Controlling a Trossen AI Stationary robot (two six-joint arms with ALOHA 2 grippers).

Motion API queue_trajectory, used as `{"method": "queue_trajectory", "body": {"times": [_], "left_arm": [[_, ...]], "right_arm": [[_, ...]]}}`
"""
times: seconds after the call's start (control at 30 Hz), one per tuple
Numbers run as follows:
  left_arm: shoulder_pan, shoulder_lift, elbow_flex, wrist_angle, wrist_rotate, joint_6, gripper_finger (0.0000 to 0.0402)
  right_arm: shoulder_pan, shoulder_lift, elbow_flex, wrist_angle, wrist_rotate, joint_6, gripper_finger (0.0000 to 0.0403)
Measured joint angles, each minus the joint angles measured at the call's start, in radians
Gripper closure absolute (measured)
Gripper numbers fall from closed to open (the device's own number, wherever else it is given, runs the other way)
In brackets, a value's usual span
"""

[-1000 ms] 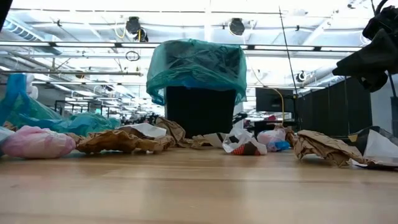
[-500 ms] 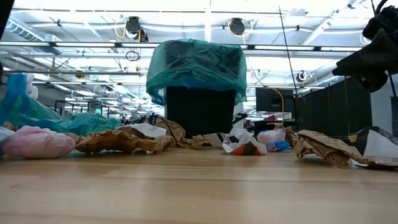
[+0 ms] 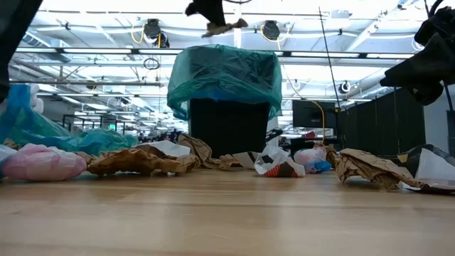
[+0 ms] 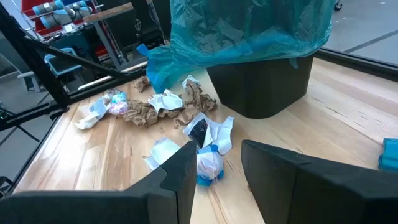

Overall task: Place trash/remove bag and relplace
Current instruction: Put the brown napkin into the blue trash bag inside the black trash bin

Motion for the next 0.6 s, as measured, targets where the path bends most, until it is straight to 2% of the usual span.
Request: {"method": "queue_trajectory", "body": {"times": [0.23,0.43,0.6], "left_arm": [[0.065,0.059,0.0,0.048,0.048,0.073,0.0361],[0.103,0.116,0.0,0.036,0.054,0.171,0.0306],[0.131,0.135,0.0,0.023,0.052,0.216,0.0283]], "right_arm": [[0.0,0.0,0.0,0.0,0.0,0.0,0.0282],[0.0,0.0,0.0,0.0,0.0,0.0,0.0282],[0.0,0.0,0.0,0.0,0.0,0.0,0.0282]]}}
